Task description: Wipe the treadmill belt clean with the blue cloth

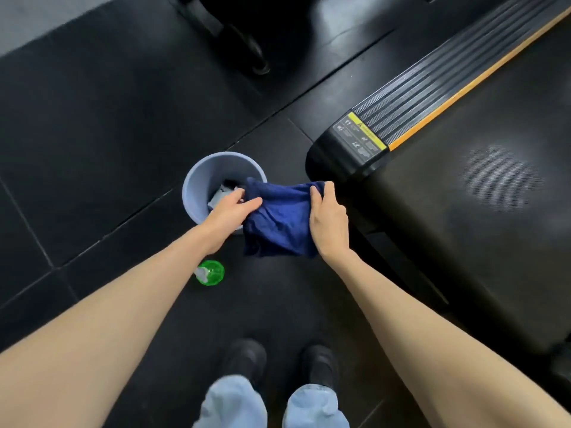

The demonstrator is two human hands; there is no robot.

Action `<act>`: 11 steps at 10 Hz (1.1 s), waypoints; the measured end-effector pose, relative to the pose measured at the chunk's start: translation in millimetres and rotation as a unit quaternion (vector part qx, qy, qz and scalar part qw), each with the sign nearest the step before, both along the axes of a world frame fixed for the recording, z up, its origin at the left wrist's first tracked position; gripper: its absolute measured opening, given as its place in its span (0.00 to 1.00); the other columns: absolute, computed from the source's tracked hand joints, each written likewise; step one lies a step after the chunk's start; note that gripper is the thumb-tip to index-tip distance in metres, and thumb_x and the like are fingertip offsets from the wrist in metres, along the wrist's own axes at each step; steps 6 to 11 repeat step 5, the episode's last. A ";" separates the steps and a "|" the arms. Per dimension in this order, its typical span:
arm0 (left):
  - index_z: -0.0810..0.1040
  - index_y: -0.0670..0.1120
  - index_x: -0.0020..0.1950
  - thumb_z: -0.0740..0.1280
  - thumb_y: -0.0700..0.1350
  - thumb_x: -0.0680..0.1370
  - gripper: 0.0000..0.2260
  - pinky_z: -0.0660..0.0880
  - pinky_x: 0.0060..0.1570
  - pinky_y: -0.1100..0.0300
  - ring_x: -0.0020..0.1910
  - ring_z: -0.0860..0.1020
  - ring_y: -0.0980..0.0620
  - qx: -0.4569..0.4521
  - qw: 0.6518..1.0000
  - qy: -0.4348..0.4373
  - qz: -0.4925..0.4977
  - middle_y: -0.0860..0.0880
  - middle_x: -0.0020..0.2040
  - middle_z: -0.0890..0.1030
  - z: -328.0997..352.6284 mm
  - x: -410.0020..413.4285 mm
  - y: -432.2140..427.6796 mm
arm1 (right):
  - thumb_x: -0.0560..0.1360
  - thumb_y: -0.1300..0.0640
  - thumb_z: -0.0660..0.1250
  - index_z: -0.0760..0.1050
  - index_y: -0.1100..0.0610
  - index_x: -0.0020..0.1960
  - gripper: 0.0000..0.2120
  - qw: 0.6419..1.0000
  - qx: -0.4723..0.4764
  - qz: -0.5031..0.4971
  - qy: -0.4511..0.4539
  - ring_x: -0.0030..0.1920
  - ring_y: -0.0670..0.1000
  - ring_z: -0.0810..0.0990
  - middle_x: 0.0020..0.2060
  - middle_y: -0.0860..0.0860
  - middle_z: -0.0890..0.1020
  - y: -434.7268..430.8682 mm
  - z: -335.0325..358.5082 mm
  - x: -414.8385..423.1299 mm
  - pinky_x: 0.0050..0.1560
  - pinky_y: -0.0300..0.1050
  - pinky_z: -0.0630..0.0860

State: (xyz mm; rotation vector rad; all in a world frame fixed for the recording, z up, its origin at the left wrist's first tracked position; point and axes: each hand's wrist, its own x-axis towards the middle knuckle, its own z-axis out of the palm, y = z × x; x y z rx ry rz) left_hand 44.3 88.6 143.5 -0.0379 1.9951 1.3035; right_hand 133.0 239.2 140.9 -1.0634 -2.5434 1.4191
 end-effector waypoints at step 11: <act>0.62 0.44 0.71 0.62 0.45 0.79 0.22 0.71 0.57 0.52 0.58 0.74 0.43 -0.198 0.950 0.070 -0.232 0.42 0.63 0.74 -217.1 -128.8 -15.5 | 0.83 0.49 0.48 0.56 0.54 0.72 0.20 0.955 -0.151 -0.190 -0.171 0.61 0.62 0.73 0.63 0.62 0.74 -71.0 -210.4 -100.7 0.56 0.49 0.66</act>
